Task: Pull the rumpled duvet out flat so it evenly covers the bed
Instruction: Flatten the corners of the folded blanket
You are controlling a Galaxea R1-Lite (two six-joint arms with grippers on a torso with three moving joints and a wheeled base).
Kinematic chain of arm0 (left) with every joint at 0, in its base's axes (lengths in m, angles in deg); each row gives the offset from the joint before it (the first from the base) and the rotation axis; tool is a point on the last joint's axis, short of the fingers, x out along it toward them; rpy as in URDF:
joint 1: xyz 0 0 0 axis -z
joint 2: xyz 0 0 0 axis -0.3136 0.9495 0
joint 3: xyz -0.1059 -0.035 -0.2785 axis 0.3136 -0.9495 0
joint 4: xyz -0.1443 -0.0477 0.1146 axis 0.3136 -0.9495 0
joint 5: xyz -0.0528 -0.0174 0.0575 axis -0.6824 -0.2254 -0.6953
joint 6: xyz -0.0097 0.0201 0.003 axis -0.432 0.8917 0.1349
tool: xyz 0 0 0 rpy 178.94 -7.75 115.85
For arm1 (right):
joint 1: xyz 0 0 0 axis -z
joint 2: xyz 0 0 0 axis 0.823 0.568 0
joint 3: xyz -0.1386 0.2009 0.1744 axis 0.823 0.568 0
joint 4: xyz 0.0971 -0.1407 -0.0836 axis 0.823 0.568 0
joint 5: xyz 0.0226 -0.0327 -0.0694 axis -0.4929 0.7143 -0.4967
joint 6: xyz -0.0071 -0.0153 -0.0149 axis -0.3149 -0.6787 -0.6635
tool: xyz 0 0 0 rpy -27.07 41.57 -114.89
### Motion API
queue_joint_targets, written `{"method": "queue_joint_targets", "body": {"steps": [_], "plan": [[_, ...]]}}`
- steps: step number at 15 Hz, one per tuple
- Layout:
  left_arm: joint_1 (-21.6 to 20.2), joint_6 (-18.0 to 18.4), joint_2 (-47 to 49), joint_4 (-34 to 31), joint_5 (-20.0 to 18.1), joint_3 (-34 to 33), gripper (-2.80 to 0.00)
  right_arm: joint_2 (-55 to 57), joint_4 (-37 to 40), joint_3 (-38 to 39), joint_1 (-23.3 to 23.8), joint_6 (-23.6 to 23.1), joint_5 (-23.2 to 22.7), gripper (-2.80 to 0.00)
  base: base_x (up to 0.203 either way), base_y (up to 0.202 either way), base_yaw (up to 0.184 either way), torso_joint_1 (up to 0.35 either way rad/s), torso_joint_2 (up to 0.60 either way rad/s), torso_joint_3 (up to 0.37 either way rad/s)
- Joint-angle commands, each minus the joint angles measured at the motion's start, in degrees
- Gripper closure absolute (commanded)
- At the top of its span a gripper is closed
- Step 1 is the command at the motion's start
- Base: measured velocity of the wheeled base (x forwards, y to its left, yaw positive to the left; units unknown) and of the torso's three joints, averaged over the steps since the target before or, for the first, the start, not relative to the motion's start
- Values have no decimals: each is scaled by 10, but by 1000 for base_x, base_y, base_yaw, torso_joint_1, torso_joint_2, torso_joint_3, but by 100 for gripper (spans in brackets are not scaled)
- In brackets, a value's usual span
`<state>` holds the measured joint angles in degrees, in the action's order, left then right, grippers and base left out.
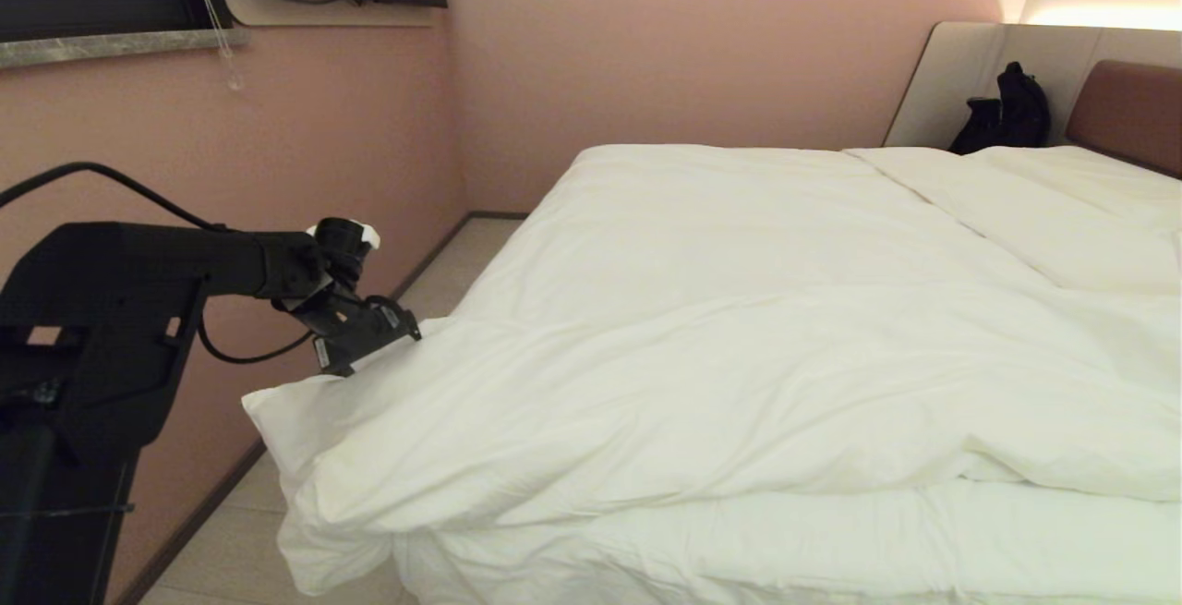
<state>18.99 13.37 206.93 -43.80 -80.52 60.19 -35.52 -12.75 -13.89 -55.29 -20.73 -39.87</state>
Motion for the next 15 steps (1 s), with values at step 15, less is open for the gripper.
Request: {"method": "queue_joint_targets", "body": {"steps": [15], "plan": [[9,8,32,-52,-44,-3,-280,0,0,0,0,0,0,0,0,0,0,0,0,0]]}}
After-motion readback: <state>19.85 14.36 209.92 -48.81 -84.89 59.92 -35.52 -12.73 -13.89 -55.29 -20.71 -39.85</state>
